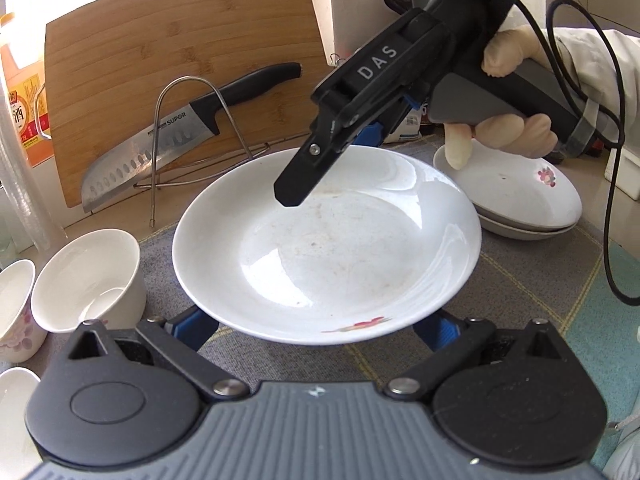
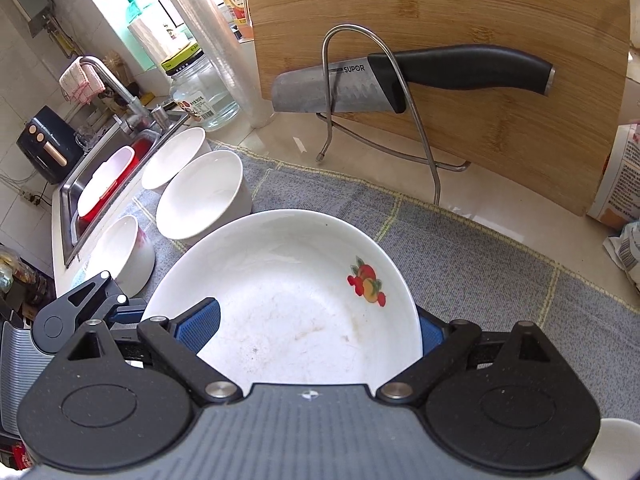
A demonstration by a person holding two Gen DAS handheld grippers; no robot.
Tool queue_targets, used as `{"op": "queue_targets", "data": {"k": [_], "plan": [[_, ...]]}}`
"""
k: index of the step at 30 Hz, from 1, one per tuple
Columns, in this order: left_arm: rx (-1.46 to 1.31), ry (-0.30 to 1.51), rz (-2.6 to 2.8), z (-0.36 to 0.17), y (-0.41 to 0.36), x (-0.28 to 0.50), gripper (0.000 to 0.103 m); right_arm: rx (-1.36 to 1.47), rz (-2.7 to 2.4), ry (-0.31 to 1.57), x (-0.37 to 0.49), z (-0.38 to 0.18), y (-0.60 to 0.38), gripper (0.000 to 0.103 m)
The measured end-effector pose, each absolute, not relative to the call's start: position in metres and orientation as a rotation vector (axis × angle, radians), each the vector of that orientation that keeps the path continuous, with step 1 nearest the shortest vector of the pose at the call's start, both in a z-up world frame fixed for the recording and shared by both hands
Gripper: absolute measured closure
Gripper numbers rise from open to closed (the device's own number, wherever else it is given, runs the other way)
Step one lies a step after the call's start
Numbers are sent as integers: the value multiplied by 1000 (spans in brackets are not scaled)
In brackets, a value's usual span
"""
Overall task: Organize plates and bowls
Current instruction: 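Lift the deep flowered plate with both tools and carry it toward the plate stack, then lower the deep plate with both tools onto the stacked plates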
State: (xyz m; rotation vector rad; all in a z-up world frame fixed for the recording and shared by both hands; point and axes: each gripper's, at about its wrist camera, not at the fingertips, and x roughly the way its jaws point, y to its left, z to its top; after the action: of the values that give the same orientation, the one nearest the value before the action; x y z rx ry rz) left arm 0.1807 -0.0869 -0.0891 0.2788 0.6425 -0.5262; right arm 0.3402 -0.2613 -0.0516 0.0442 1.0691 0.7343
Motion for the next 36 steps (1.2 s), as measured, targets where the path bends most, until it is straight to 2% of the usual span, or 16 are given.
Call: {"op": "queue_targets", "data": {"k": [36], "plan": [[348,642,-670,-60,-128,126,1,135,615,1013,255,-26,-323,4]]}}
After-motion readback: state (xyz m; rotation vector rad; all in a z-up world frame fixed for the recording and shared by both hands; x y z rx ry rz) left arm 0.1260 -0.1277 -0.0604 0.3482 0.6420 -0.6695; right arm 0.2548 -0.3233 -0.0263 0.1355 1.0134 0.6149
